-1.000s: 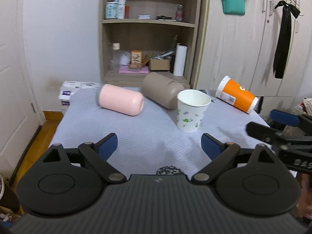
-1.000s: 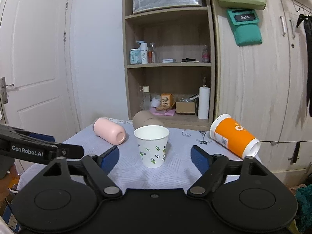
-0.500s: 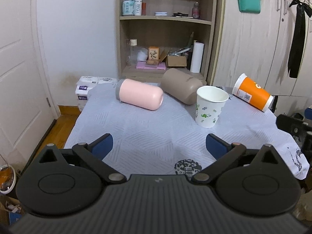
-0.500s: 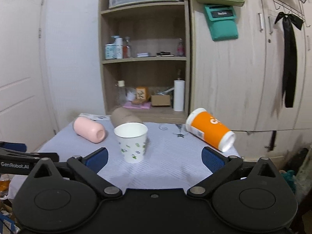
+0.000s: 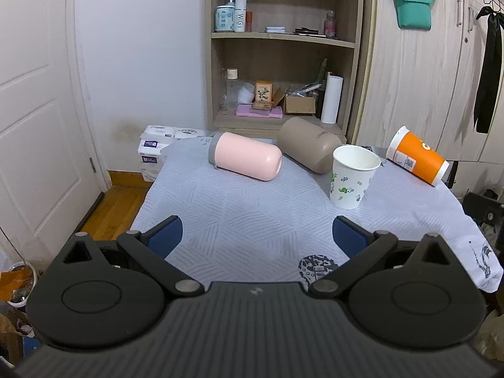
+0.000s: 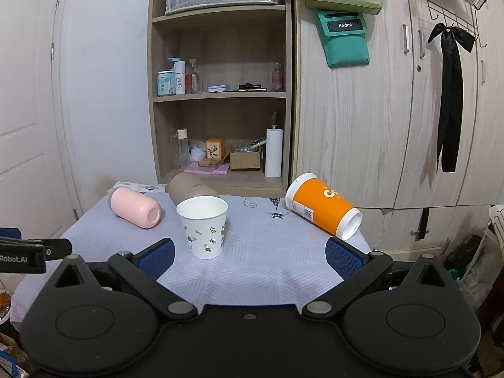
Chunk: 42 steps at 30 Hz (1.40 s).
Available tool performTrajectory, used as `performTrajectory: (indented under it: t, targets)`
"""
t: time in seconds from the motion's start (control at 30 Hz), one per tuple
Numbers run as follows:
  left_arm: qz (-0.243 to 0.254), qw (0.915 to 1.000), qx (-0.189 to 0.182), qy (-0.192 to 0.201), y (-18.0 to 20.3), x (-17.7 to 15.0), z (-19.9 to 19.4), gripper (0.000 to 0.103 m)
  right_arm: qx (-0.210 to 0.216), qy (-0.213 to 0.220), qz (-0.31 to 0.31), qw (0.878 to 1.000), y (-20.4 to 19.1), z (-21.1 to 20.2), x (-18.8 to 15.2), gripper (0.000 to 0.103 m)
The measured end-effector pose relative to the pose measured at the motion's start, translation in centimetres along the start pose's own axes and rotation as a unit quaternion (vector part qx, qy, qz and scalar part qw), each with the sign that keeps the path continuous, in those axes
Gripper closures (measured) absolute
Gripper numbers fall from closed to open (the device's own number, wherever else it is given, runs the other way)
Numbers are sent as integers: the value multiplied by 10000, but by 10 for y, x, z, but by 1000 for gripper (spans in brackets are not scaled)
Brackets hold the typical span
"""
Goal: Flip cup upright
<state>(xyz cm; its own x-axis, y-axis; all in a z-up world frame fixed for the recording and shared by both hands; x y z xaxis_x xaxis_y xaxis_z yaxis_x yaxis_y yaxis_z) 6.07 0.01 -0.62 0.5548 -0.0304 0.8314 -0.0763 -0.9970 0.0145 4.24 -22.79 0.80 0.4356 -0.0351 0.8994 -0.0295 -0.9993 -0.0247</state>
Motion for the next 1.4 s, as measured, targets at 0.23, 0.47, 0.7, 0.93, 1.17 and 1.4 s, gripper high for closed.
performTrajectory:
  t: [0.23, 0.47, 0.7, 0.93, 1.17, 1.4]
  targets:
    - [175, 9993, 175, -281, -2, -3, 1, 0, 34, -67, -33, 10000, -4, 4, -2, 0]
    - [135, 9993, 188, -295, -5, -2, -1, 0, 94, -125, -81, 9998, -6, 5, -3, 0]
    - [128, 9990, 201, -376, -5, -2, 2, 0, 98, -116, -132, 9998, -11, 5, -3, 0]
    - [176, 9989, 189, -401, -2, -2, 5, 0, 55, -160, -179, 9997, -11, 5, -4, 0]
    - [259, 9982, 172, -508, 0, -6, 13, 0, 74, -198, -202, 9996, -14, 7, -5, 0]
    - [224, 9984, 209, -466, -2, -5, 12, 0, 52, -183, -198, 9996, -13, 6, -5, 0]
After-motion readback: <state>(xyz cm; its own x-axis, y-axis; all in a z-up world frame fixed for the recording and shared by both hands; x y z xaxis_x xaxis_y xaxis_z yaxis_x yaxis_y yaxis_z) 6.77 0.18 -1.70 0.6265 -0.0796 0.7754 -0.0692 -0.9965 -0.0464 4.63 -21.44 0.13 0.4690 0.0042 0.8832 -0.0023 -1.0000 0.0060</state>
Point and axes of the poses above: each gripper's, at about its wrist camera, not at the fingertips, and z roughly the way its jaws point, y to its right, x to its top, the point moved 6 cm from there along z, roughly the way its jaws point, and after that the axes turned 2 degrees about -y, right-handed, at the moved point
